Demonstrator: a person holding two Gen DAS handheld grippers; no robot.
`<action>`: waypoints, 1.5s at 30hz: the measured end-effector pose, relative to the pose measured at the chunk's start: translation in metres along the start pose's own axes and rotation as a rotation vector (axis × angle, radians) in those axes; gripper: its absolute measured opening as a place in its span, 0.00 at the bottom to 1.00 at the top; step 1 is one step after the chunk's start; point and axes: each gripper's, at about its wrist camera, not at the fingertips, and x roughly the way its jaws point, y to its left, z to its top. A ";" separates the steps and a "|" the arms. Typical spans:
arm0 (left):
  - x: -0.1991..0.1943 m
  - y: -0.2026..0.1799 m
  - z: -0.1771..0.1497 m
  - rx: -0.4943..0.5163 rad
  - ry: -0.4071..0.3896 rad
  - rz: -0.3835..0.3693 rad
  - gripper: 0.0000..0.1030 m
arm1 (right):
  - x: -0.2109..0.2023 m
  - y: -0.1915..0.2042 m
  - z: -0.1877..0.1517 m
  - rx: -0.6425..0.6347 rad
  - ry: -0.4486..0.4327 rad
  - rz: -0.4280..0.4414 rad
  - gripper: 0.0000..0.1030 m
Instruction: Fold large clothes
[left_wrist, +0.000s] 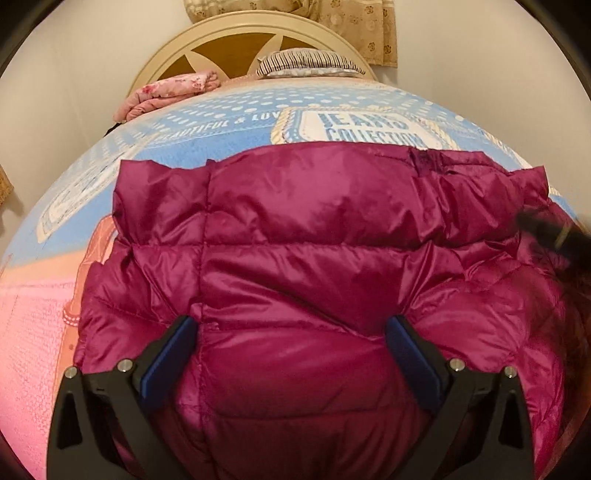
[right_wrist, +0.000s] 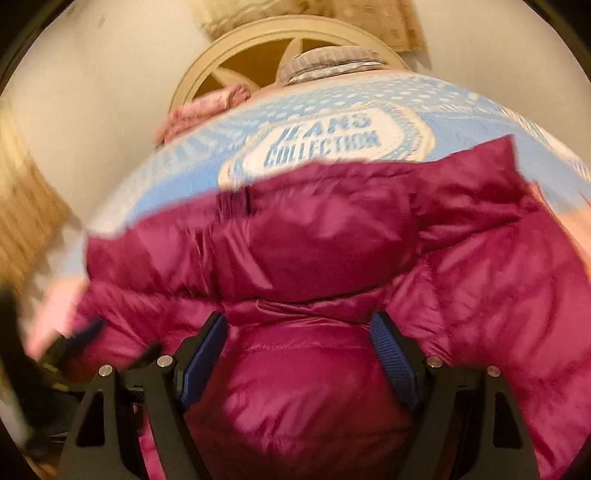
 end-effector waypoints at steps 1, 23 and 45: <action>0.000 -0.001 0.001 0.001 0.000 0.001 1.00 | -0.012 -0.002 0.009 -0.001 -0.045 -0.012 0.78; 0.023 0.018 0.074 -0.039 0.013 0.070 1.00 | 0.047 -0.063 0.035 -0.028 0.051 -0.243 0.48; -0.039 0.018 0.051 -0.154 -0.092 0.015 1.00 | 0.005 -0.042 0.032 -0.027 -0.060 -0.232 0.51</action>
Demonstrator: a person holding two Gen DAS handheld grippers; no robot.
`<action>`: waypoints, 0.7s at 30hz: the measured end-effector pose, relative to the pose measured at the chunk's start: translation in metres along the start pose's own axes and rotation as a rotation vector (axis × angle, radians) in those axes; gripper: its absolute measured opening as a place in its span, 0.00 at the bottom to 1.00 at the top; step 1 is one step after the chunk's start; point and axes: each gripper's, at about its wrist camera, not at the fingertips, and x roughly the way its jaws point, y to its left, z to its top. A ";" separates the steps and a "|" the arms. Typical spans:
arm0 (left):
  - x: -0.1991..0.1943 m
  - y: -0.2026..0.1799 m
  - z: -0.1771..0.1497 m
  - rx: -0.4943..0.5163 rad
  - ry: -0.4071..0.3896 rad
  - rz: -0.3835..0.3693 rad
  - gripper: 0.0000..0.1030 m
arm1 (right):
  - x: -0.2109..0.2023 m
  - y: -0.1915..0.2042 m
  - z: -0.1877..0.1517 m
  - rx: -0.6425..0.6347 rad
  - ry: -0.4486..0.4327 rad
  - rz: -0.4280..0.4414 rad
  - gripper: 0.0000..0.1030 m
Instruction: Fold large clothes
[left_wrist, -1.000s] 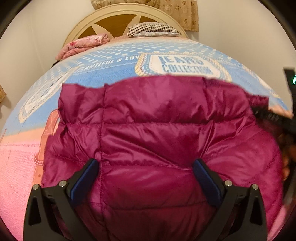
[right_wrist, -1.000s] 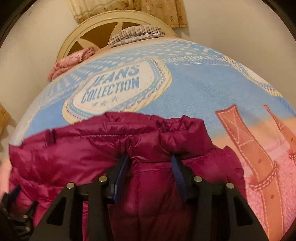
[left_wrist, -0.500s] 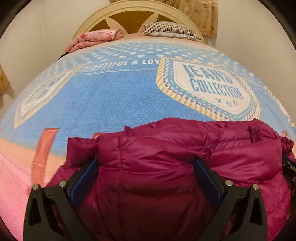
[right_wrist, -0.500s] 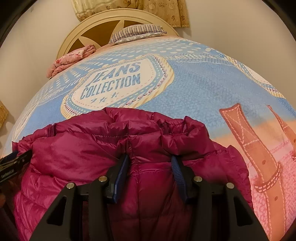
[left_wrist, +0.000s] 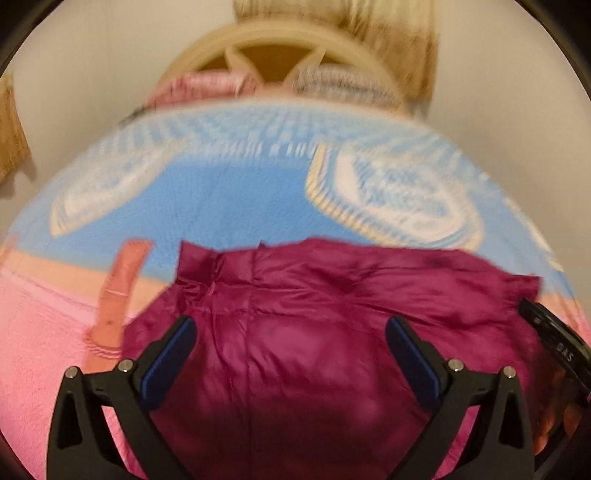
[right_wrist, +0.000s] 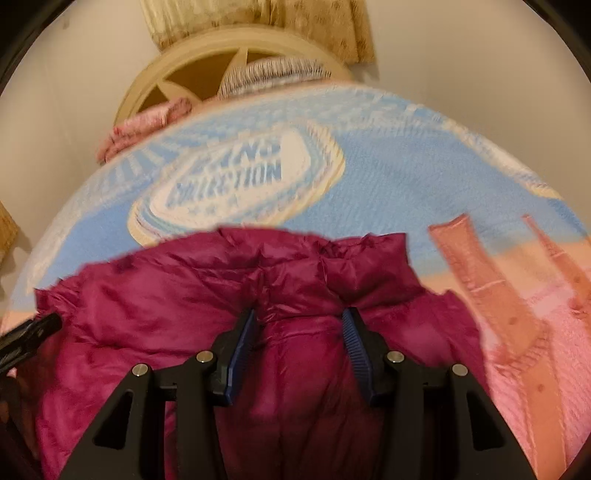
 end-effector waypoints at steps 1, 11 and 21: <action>-0.012 -0.008 -0.007 0.026 -0.037 0.003 1.00 | -0.015 0.009 -0.001 -0.007 -0.027 0.035 0.53; 0.020 -0.022 -0.059 0.095 0.033 0.046 1.00 | -0.016 0.058 -0.053 -0.156 0.024 0.046 0.56; 0.031 -0.030 -0.060 0.109 0.088 0.066 1.00 | 0.007 0.058 -0.054 -0.154 0.079 0.035 0.60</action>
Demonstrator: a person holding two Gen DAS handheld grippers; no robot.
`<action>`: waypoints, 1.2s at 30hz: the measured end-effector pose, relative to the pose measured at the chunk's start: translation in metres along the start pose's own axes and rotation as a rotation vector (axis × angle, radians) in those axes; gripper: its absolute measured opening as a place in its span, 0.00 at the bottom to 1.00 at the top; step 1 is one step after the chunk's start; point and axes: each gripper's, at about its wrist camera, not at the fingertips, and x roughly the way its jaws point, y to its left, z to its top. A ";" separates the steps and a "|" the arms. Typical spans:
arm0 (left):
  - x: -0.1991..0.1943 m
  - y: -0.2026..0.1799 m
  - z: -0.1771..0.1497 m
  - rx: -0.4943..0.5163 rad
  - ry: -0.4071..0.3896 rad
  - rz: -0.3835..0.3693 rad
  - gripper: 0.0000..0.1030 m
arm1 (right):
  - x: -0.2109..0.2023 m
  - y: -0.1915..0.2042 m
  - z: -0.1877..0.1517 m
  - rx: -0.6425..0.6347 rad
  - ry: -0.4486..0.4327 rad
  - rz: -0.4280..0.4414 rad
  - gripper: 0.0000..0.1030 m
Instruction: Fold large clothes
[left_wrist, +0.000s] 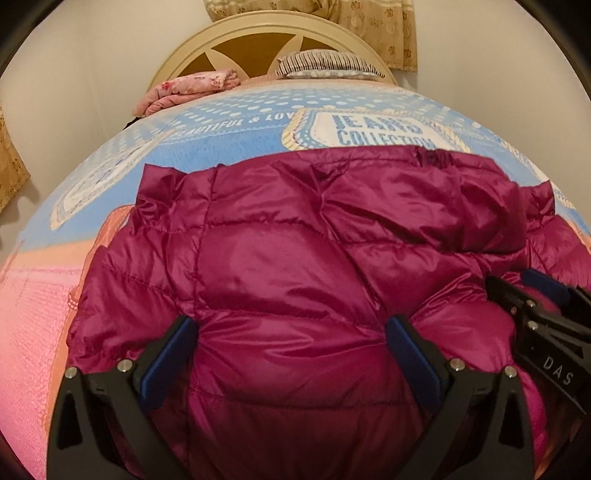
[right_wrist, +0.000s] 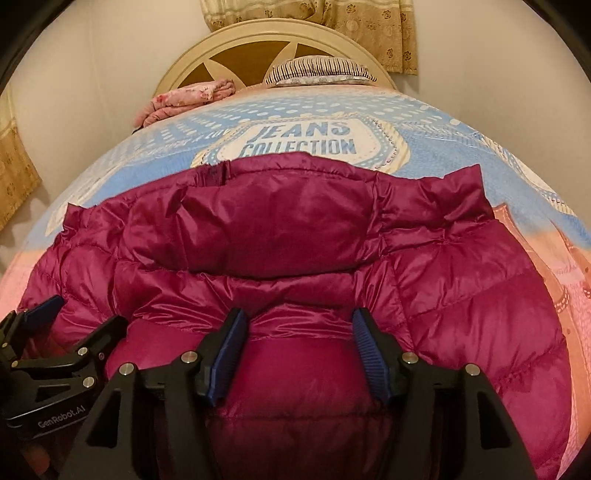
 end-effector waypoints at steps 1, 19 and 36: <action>0.000 0.000 0.000 0.003 0.002 0.003 1.00 | 0.001 0.001 0.000 -0.002 0.003 -0.002 0.60; 0.003 -0.001 0.002 0.009 0.010 0.006 1.00 | 0.005 0.011 0.001 -0.032 0.015 -0.035 0.63; -0.084 0.161 -0.033 -0.136 -0.124 -0.234 1.00 | 0.005 0.009 -0.001 -0.022 0.010 -0.020 0.63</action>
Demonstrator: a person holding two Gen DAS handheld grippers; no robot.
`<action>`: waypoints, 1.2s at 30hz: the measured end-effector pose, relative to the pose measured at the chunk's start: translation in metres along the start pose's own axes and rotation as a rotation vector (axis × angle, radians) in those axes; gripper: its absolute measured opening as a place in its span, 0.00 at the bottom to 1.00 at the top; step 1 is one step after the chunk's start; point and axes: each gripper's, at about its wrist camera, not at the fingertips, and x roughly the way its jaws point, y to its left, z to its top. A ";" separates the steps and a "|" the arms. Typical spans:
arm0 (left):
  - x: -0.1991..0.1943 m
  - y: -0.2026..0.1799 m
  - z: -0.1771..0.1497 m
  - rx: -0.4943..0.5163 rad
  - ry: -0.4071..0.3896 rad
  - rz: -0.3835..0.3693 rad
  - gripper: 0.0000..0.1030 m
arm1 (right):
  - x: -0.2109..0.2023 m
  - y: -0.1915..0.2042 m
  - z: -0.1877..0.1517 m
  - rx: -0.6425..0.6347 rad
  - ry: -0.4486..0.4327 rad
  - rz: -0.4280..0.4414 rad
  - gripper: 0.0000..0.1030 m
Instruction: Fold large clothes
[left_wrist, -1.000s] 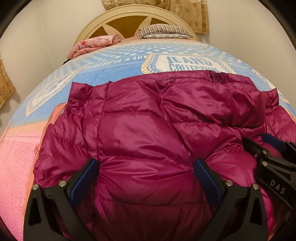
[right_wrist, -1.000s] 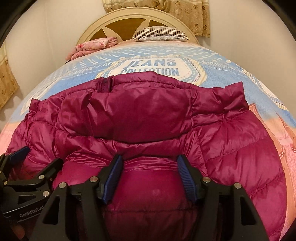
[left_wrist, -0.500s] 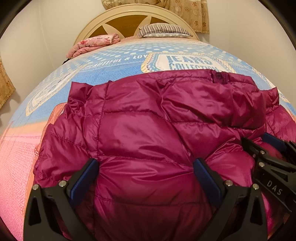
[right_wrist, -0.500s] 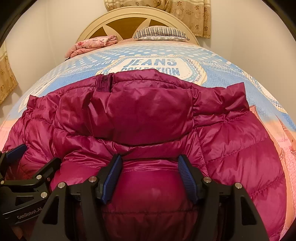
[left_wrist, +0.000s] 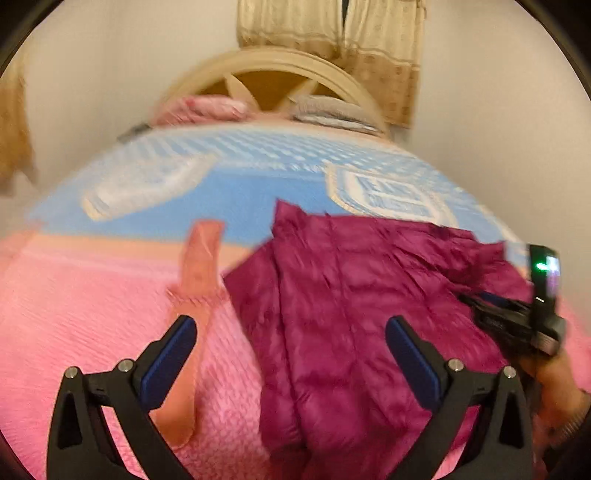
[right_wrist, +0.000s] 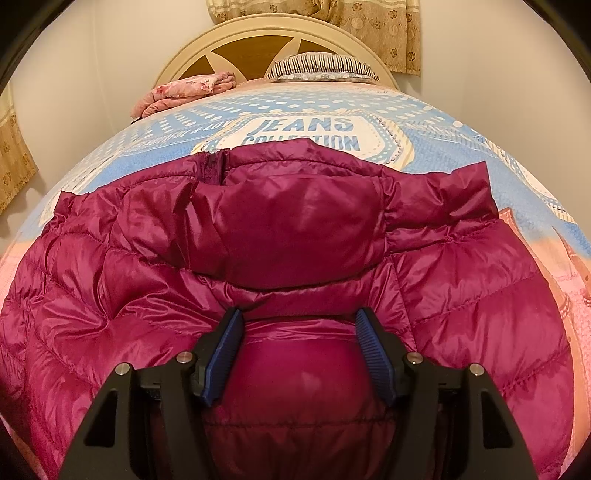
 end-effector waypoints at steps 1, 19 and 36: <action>0.007 0.009 -0.005 -0.023 0.025 -0.019 1.00 | 0.000 0.000 0.000 -0.001 0.000 -0.002 0.63; 0.056 0.019 -0.029 -0.219 0.119 -0.447 0.22 | -0.005 -0.005 0.000 0.018 -0.014 0.032 0.64; 0.055 0.007 -0.029 -0.155 0.128 -0.450 0.14 | -0.021 -0.009 -0.001 0.027 -0.027 0.031 0.65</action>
